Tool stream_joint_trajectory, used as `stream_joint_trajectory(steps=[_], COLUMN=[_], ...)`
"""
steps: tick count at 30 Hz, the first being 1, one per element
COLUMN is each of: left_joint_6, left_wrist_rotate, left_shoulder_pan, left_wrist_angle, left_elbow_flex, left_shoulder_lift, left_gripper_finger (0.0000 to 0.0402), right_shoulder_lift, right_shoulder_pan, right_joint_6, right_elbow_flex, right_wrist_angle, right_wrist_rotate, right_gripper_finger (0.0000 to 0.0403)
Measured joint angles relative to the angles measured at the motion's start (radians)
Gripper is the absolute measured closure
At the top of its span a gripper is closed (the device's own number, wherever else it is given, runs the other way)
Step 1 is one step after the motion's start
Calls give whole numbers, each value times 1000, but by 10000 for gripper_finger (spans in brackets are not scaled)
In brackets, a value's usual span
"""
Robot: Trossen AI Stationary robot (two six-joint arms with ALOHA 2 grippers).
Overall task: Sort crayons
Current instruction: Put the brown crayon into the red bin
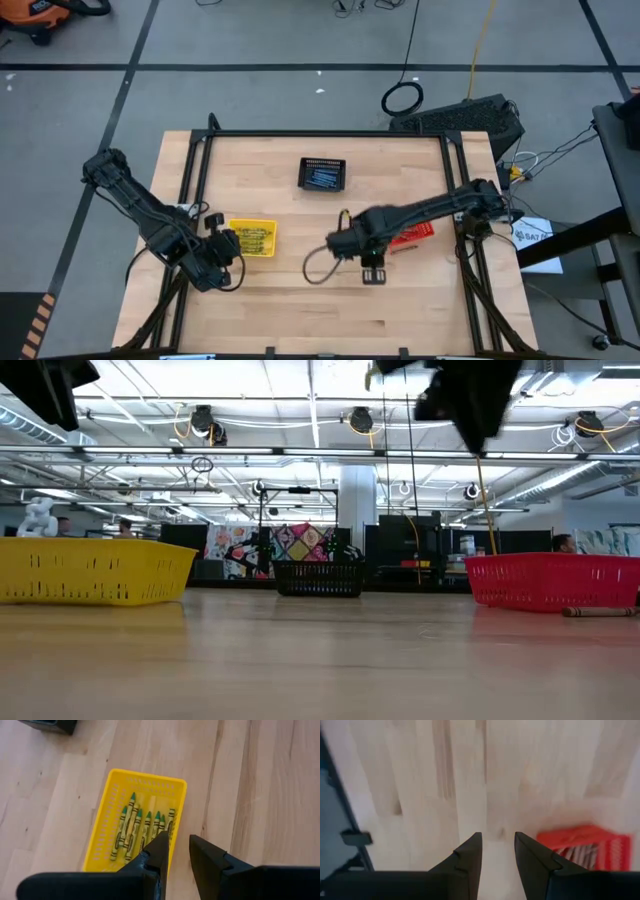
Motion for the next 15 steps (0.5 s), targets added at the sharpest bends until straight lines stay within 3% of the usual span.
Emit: stream_joint_trajectory(steps=[7, 15], left_joint_6=[0, 1], left_wrist_rotate=[0, -4], left_shoulder_pan=[0, 0], left_wrist_angle=[-2, -4], left_elbow_flex=[0, 0], left_shoulder_lift=[0, 0], left_gripper_finger=[322, 322], right_shoulder_lift=[-11, -204], right_shoulder_pan=[84, 131], right_joint_6=[101, 296], right_elbow_flex=[-196, -542], right_wrist_angle=[33, 347], right_wrist_rotate=[1, -1], right_gripper_finger=[300, 300])
